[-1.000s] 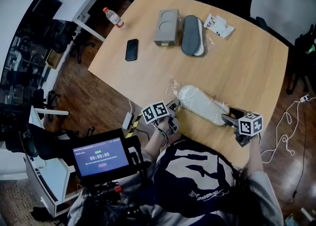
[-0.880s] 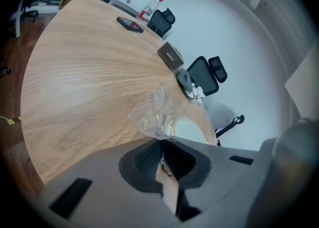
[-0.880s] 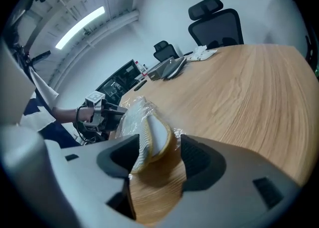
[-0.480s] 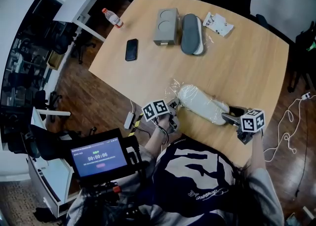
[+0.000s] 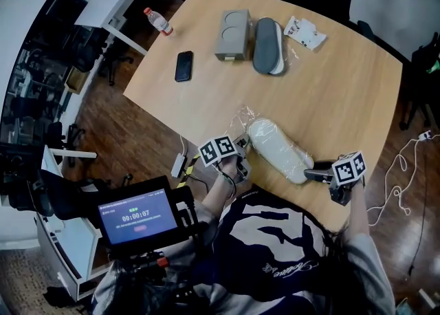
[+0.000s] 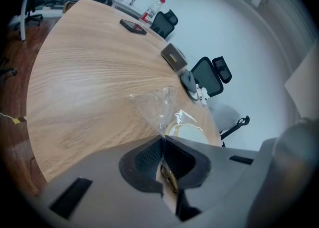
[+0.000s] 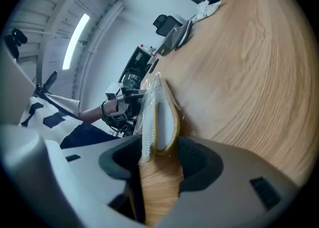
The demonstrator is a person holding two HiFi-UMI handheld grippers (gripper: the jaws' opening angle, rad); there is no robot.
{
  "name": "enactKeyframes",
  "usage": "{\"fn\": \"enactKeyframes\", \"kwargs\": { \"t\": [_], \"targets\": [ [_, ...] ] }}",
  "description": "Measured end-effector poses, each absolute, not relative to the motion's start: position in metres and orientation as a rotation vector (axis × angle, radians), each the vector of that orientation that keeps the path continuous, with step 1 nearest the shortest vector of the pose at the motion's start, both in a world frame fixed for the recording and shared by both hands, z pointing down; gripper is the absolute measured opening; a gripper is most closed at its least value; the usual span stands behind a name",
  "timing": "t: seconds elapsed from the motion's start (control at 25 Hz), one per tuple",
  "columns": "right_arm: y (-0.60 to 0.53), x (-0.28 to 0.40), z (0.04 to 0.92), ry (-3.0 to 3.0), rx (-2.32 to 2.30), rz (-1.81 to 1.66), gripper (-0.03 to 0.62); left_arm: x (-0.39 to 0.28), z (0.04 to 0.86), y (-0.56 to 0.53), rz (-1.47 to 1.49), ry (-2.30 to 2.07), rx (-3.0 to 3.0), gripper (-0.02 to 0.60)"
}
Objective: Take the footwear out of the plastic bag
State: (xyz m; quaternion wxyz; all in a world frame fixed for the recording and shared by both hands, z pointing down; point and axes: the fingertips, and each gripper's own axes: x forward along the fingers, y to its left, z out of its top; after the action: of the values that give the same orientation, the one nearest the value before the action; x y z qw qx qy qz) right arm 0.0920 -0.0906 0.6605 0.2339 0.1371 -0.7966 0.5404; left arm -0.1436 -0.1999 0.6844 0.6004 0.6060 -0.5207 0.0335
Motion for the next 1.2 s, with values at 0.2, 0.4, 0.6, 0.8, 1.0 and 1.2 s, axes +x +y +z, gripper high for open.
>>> {"fn": "enactKeyframes", "kwargs": {
  "t": [0.2,0.4,0.6,0.8,1.0,1.2],
  "targets": [
    [-0.097,0.084,0.659,-2.234,0.420,1.478,0.157,-0.146,0.685,-0.201,0.076,-1.230,1.393,0.008],
    [-0.093,0.055,0.653,-2.276,0.355,1.709,0.117,-0.145,0.687,-0.203,0.083,-1.241,1.394,0.006],
    [-0.086,0.038,0.658,-2.250,0.360,1.682,0.094,-0.148,0.691,-0.205,0.043,-1.234,1.369,0.006],
    [-0.086,0.043,0.639,-2.266,0.425,1.759,0.072,-0.154,0.686,-0.204,-0.057,-1.210,1.357,0.006],
    [-0.085,0.061,0.625,-2.298,0.479,1.711,0.071,-0.166,0.682,-0.205,-0.153,-1.225,1.333,0.006],
    [-0.084,0.074,0.612,-2.305,0.596,1.695,0.071,-0.152,0.675,-0.211,-0.089,-1.198,1.448,0.006]
  ]
}}
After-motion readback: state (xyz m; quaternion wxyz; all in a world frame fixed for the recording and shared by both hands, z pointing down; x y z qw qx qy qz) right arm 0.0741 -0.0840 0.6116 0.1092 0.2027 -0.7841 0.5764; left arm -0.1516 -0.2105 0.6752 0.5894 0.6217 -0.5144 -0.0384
